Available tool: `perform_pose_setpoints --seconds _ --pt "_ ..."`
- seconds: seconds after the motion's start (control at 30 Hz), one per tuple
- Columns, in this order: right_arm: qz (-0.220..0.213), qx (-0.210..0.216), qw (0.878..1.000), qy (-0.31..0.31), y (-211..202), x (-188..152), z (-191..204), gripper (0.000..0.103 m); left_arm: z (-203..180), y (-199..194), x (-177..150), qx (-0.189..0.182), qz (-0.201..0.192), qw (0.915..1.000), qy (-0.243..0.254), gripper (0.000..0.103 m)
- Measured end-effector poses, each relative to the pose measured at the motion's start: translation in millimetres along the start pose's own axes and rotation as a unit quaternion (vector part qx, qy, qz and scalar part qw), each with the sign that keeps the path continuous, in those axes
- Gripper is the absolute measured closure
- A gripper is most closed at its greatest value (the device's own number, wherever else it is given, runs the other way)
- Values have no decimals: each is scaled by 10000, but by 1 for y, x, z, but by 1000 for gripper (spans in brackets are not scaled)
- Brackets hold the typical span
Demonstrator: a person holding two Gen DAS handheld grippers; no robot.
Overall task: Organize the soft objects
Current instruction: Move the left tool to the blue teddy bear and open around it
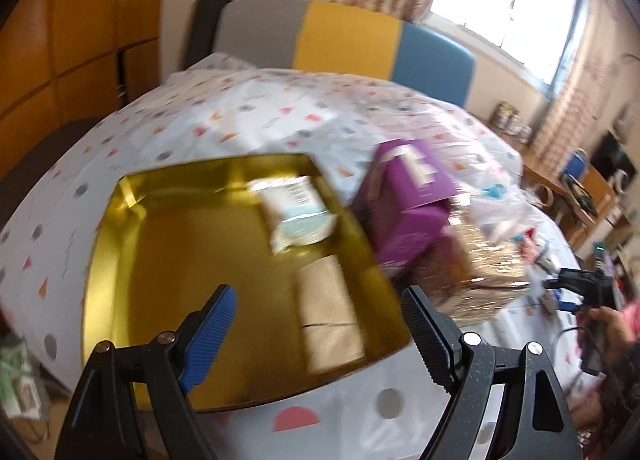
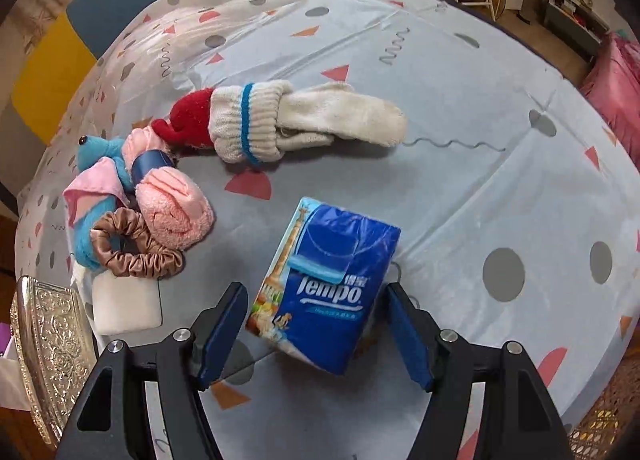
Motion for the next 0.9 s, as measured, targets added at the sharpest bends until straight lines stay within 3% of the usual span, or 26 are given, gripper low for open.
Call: perform_pose_setpoints --seconds 0.17,0.3,0.53,0.63,0.77,0.9 --pt "88 -127 9995 -273 7 1 9 38 -60 4 23 -622 -41 9966 540 18" --pt "211 -119 9993 -267 7 -1 6 38 -111 17 50 -1121 32 9919 604 18" --pt "292 -163 9986 -420 9 -2 9 38 -211 67 89 -1803 557 9795 702 18" --pt "311 -148 9984 -443 9 -2 11 38 -248 101 91 -1877 884 9757 700 19" --pt "345 -125 9985 -417 9 -1 10 38 -285 155 86 -1678 1291 9747 715 23" --pt "380 -109 9985 -389 12 0 10 38 -307 208 71 -1443 1684 9725 714 36"
Point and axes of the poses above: each gripper's, at about its wrist camera, not at the fingertips, and y roughly the way its jaws point, z to its left, x to its top, the point moved 3 cm from there along y, roughly the way its jaws point, and after that the axes turned 15 degrees about -z, right-handed, at the moved point
